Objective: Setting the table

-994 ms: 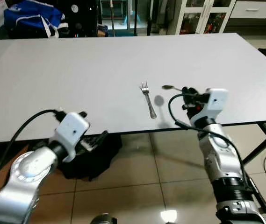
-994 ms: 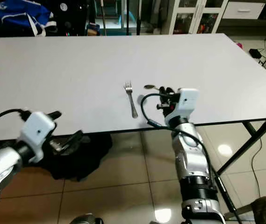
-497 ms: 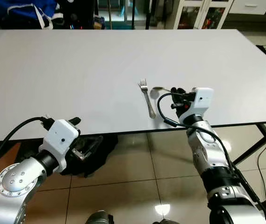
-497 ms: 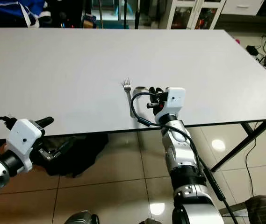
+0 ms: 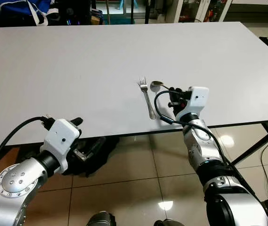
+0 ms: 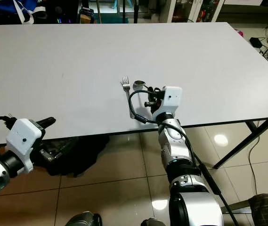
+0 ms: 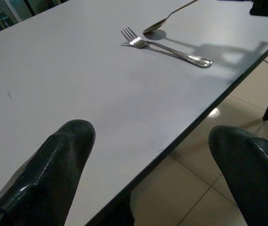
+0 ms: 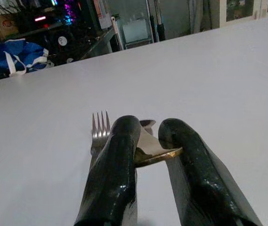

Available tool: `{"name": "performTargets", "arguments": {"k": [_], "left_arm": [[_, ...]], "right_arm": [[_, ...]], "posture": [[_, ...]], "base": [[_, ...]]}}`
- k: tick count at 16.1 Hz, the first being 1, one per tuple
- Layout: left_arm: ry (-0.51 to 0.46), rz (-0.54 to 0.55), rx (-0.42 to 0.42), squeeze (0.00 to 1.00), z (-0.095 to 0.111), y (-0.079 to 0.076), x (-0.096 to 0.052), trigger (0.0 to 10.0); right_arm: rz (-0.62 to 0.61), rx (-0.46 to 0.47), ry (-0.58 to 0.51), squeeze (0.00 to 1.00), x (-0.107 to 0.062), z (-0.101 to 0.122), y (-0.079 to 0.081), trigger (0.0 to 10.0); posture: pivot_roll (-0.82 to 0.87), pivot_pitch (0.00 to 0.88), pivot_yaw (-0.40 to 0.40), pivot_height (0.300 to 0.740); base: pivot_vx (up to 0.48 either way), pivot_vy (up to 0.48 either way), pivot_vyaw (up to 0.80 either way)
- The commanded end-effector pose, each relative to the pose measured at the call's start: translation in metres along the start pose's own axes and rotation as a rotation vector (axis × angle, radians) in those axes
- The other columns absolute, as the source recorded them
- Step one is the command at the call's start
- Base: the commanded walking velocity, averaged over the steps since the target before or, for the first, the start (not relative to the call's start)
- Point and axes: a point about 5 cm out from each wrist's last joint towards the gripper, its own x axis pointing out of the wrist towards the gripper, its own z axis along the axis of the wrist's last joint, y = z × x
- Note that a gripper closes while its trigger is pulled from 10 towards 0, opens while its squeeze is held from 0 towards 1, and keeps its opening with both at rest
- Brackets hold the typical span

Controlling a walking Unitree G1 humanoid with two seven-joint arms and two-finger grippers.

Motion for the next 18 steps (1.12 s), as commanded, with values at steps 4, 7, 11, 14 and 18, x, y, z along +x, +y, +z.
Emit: {"name": "performTargets", "arguments": {"k": [4, 7, 11, 14, 18], "left_arm": [[-0.017, -0.038, 0.014, 0.00, 0.008, -0.005, 0.001, 10.0], [-0.011, -0.048, 0.011, 0.00, 0.007, -0.007, 0.000, 10.0], [-0.012, -0.055, 0.010, 0.00, 0.008, -0.007, 0.001, 10.0], [-0.013, -0.059, 0.008, 0.00, 0.009, -0.007, 0.001, 10.0], [-0.016, -0.060, 0.008, 0.00, 0.010, -0.007, 0.001, 10.0]], "right_arm": [[0.029, 0.014, 0.156, 0.00, -0.011, -0.032, 0.001, 10.0], [0.027, 0.005, 0.190, 0.00, -0.015, -0.040, 0.001, 10.0], [0.007, 0.015, 0.207, 0.00, -0.011, -0.040, 0.003, 10.0], [0.051, 0.041, 0.246, 0.00, -0.011, -0.046, 0.008, 10.0], [0.139, 0.102, 0.244, 1.00, -0.008, -0.042, 0.016, 10.0]], "posture": [[0.17, 0.139, -0.005, 0.740], [0.17, 0.142, -0.005, 0.740], [0.17, 0.142, -0.004, 0.740], [0.17, 0.141, -0.007, 0.740], [0.17, 0.137, -0.008, 0.740]], "base": [[0.000, 0.000, 0.00], [0.000, 0.000, 0.00], [0.000, 0.000, 0.00], [0.000, 0.000, 0.00], [0.000, 0.000, 0.00]]}}
